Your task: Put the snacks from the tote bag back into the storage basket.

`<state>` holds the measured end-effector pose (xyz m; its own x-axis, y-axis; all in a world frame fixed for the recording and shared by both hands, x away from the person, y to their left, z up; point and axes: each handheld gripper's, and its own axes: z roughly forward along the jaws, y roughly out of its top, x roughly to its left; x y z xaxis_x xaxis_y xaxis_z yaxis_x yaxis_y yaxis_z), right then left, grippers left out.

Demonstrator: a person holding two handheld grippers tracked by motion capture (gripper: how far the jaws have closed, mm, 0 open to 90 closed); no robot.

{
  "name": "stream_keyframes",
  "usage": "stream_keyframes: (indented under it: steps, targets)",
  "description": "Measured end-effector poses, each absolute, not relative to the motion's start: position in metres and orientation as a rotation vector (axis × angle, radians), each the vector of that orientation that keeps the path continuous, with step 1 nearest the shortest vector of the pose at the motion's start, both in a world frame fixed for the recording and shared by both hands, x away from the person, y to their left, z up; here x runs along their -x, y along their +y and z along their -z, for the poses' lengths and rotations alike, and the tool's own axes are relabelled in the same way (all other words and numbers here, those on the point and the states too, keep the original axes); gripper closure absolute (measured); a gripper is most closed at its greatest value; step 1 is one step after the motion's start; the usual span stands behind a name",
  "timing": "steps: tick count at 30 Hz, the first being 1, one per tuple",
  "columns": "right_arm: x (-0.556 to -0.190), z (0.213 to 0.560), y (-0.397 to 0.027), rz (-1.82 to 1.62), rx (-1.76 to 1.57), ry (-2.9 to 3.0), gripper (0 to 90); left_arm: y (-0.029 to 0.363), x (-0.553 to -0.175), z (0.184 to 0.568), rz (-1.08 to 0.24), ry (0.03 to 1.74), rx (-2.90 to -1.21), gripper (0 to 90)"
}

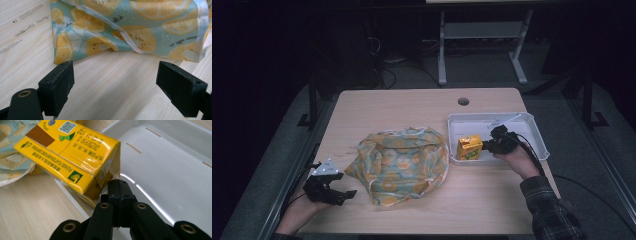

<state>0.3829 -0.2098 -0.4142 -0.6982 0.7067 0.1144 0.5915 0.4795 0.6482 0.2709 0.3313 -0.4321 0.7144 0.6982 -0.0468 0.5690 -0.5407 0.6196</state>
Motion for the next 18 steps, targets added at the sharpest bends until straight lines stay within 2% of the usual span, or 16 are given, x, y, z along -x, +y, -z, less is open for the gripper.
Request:
stream_keyframes:
  steps: [18]
  targets:
    - [-0.371,0.413,-0.205,-1.008,-1.087,2.596,89.8,0.333,-0.271,0.431,-0.278,0.966,-2.296,14.4]
